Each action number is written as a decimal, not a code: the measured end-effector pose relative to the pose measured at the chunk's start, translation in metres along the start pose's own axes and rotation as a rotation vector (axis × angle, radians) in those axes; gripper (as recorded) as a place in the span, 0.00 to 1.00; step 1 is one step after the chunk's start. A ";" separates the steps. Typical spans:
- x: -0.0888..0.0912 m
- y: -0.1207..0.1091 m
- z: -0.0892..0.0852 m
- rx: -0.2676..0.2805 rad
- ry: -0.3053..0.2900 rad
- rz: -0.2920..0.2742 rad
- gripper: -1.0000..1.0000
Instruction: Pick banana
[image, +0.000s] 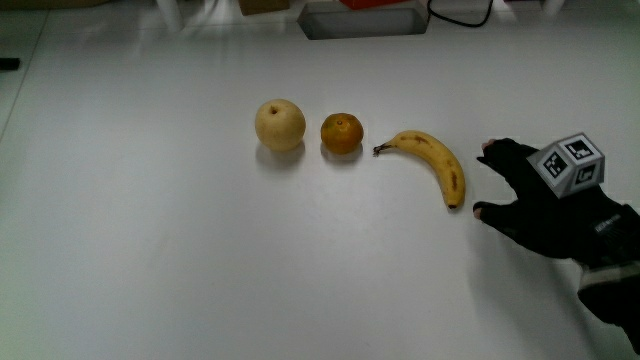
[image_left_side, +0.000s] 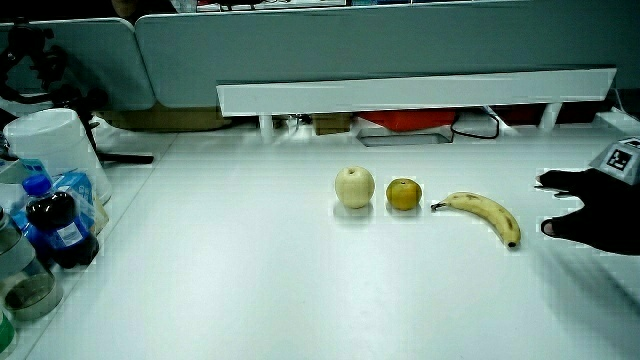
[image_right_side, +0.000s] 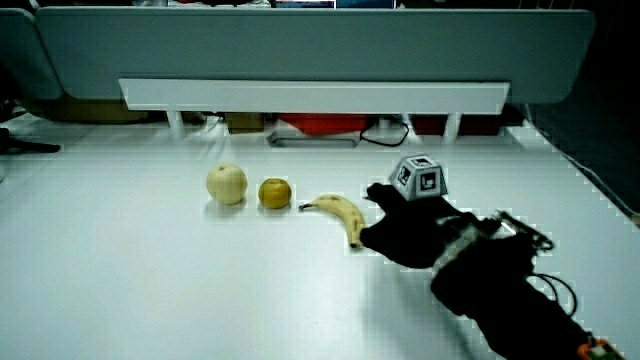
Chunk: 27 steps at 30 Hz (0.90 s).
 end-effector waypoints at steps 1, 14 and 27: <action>-0.005 0.005 0.003 -0.003 -0.008 -0.007 0.50; -0.036 0.071 0.002 -0.119 -0.092 -0.045 0.50; -0.025 0.097 -0.019 -0.150 -0.054 -0.132 0.50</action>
